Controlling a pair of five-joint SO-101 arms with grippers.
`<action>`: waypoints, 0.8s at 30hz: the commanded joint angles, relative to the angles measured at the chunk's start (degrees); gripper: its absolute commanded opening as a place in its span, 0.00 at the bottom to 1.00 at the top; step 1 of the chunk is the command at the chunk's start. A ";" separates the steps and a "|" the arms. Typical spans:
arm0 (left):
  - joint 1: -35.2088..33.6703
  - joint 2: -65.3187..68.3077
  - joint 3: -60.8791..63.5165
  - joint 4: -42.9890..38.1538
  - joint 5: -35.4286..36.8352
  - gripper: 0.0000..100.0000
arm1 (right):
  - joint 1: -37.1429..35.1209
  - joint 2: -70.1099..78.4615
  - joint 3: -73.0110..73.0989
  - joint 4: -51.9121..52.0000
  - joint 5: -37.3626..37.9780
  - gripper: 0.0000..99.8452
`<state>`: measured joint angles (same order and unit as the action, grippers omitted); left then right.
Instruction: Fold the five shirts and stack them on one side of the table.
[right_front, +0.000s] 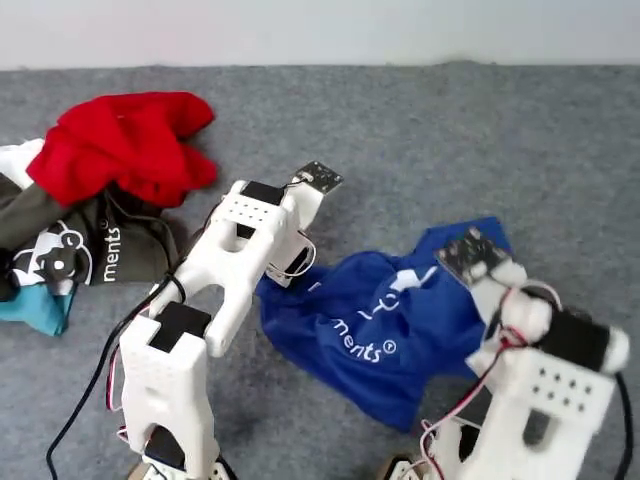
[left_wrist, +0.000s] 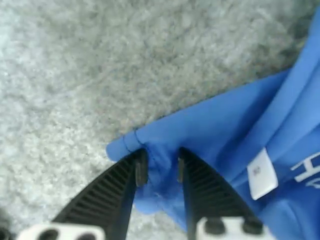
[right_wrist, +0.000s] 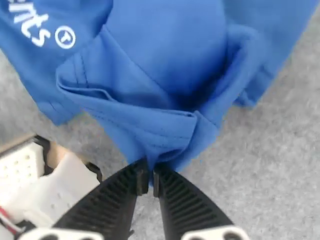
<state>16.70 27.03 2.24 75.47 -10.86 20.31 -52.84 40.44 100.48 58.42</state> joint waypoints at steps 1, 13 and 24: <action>0.18 -0.09 -1.54 0.00 0.79 0.11 | 7.16 -5.76 3.16 2.42 6.24 0.01; 0.00 0.00 -2.95 -0.53 4.48 0.11 | 13.93 -9.71 8.79 2.15 6.24 0.01; -0.44 0.09 -5.67 -0.97 7.56 0.11 | 13.93 -9.71 8.79 2.15 5.80 0.01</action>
<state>16.70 27.56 -1.45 74.95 -3.91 33.67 -62.15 49.23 100.48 64.92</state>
